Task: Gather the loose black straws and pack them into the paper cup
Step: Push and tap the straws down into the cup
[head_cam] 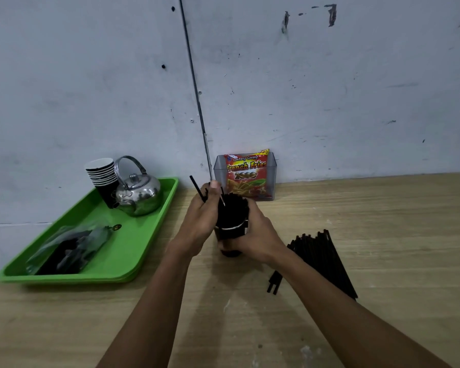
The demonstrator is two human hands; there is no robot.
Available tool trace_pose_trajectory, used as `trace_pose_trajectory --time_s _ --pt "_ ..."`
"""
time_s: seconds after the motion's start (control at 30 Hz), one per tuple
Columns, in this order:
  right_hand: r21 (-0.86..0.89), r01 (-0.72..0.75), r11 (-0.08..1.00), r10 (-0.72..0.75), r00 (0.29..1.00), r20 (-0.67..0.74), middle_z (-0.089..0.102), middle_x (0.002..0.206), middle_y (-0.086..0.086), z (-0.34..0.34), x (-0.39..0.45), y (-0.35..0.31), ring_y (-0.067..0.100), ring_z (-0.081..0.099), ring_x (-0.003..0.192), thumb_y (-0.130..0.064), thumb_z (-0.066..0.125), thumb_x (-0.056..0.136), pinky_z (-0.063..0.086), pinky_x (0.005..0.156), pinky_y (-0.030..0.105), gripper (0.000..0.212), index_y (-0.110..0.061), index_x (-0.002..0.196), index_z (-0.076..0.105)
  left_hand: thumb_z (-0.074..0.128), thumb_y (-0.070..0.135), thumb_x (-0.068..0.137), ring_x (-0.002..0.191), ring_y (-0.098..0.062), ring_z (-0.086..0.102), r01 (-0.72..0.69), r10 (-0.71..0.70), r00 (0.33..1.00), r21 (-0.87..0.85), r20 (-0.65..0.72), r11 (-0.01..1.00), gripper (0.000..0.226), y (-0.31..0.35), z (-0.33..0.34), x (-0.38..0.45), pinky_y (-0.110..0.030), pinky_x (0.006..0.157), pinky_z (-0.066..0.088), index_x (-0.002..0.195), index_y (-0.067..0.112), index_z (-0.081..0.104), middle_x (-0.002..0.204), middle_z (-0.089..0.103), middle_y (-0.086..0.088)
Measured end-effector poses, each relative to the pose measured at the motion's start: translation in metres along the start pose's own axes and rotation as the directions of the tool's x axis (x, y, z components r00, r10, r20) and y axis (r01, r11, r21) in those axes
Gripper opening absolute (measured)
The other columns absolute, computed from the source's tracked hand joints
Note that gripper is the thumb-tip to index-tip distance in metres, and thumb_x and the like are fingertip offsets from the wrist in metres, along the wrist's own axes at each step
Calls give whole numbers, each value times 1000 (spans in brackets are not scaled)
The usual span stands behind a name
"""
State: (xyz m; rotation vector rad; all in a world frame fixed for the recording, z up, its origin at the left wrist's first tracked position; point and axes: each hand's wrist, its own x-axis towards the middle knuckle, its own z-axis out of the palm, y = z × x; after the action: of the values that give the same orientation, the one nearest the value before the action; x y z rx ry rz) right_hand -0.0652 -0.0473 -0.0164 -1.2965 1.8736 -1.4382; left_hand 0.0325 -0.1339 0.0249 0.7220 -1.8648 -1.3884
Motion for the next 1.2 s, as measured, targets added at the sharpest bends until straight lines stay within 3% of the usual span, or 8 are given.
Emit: trace_pose_trajectory --time_s 0.17,0.27,0.5,0.7,0.83,0.97,1.03,1.2 --pt "8 -23 1000 22 1000 19 57 122 -8 -4 0 3 17 56 115 -15 90 60 46 88 25 97 -23 140 35 26 40 105 71 34 51 -46 46 999 -27 5 999 34 12 0 -3 6 63 39 122 27 52 98 56 22" --pt "9 -39 999 39 999 31 55 121 -9 -4 -1 4 16 55 115 -15 90 61 45 88 25 102 -24 143 31 26 47 102 129 8 42 -78 77 996 -18 -53 997 50 17 -2 -1 -18 103 35 148 29 38 148 46 7" --pt "-68 -107 992 115 984 136 46 130 0 -17 -2 -7 21 46 121 -2 85 62 46 87 29 124 -29 153 5 34 72 89 146 -13 26 -121 132 990 205 -42 971 79 -6 2 -4 -34 117 25 155 37 8 159 29 -8" --pt "157 154 976 -125 975 -182 54 133 -5 -33 14 -57 15 53 127 -18 69 70 51 98 41 72 -32 137 48 45 62 91 137 -16 44 -126 125 992 218 17 968 66 -7 -4 0 -42 115 33 149 39 24 147 48 -6" --pt "-276 473 837 -465 880 99 37 155 -8 -20 16 -104 9 20 148 -42 45 98 17 121 34 51 -29 148 39 44 31 100 138 5 37 -230 200 969 247 142 941 43 -5 -7 -1 -27 115 33 141 18 41 151 44 -6" --pt "-617 443 651 -227 889 398 22 163 -5 -16 23 -104 11 3 152 -55 18 101 3 122 46 64 -23 155 26 32 68 91 138 17 13 -260 196 956 324 216 910 63 -1 -7 -14 2 107 12 139 30 17 151 18 12" --pt "-630 398 667 -149 900 410 16 164 -7 -20 23 -95 10 -2 152 -57 13 100 1 122 48 64 -26 155 21 50 27 100 114 36 33 -282 247 949 178 195 943 37 2 -9 -11 5 94 28 123 45 27 130 31 32" --pt "-480 329 813 -141 912 385 6 165 -8 -27 21 -86 8 -1 151 -56 9 99 3 122 44 61 -32 155 17 80 9 78 118 14 54 -190 175 969 74 175 979 75 2 -17 -9 -27 104 49 138 34 43 130 57 23"
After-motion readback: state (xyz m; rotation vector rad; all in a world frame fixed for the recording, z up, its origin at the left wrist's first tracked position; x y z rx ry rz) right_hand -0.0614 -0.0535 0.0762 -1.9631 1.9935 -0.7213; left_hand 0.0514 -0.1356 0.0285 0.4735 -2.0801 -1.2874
